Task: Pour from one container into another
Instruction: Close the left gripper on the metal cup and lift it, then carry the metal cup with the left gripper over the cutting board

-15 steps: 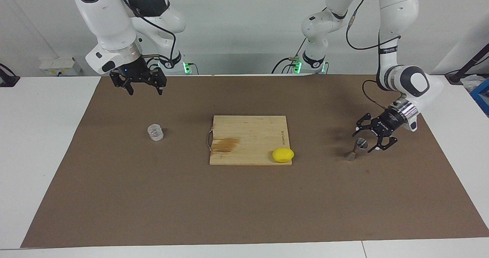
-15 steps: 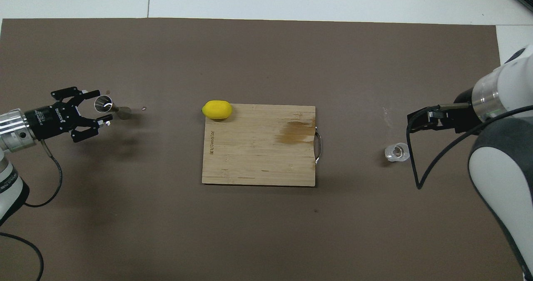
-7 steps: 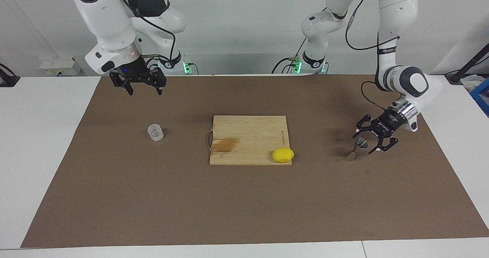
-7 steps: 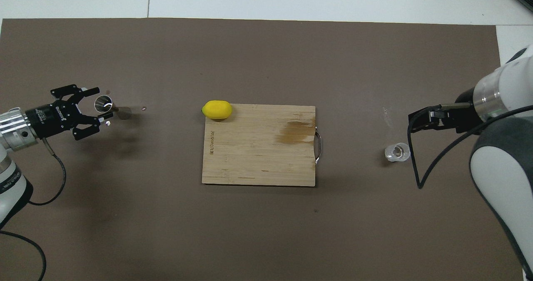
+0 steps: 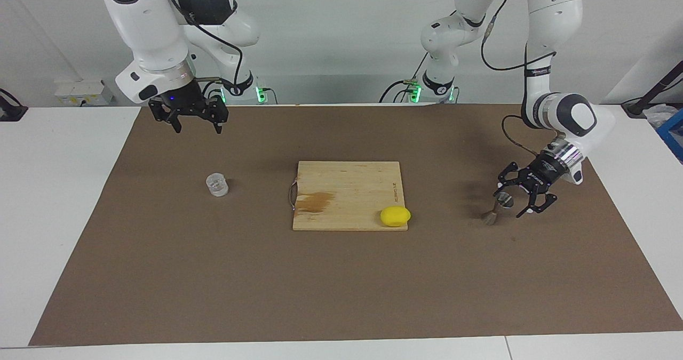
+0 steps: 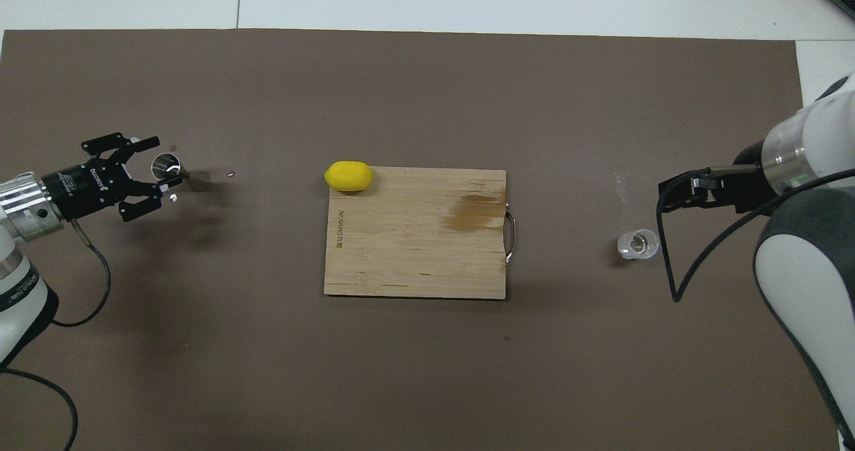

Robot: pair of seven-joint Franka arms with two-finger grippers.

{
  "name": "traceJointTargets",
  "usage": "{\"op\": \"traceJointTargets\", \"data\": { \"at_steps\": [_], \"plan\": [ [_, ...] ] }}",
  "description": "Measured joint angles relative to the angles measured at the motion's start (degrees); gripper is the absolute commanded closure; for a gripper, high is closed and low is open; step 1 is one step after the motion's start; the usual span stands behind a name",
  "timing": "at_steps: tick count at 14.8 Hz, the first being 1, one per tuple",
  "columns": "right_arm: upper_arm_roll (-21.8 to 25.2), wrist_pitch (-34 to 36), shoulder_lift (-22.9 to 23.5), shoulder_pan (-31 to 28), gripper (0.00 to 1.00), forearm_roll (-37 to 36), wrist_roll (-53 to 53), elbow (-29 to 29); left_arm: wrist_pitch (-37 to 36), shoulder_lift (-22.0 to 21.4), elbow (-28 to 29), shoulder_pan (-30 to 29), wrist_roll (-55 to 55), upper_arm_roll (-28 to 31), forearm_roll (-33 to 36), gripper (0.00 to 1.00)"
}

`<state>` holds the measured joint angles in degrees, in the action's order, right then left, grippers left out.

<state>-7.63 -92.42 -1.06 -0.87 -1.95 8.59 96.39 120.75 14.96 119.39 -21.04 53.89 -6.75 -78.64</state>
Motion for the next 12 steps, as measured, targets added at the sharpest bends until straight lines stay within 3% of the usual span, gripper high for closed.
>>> {"op": "traceJointTargets", "data": {
  "at_steps": [1, 9, 12],
  "plan": [
    [0.00, 0.00, 0.00, 0.00, 0.01, -0.03, 0.00, 0.00, 0.02, 0.00, 0.00, 0.00, 0.00, 0.00, -0.02, 1.00],
    [0.00, -0.04, 0.00, 0.00, 0.00, -0.05, 0.00, 0.00, -1.14, 0.02, -0.36, 0.52, -0.04, -0.33, -0.75, 1.00],
    [0.00, -0.04, 0.00, 0.00, 0.00, -0.05, 0.00, 0.00, -4.14, 0.00, -3.76, 3.85, 1.42, -0.67, -1.32, 1.00]
  ]
}}
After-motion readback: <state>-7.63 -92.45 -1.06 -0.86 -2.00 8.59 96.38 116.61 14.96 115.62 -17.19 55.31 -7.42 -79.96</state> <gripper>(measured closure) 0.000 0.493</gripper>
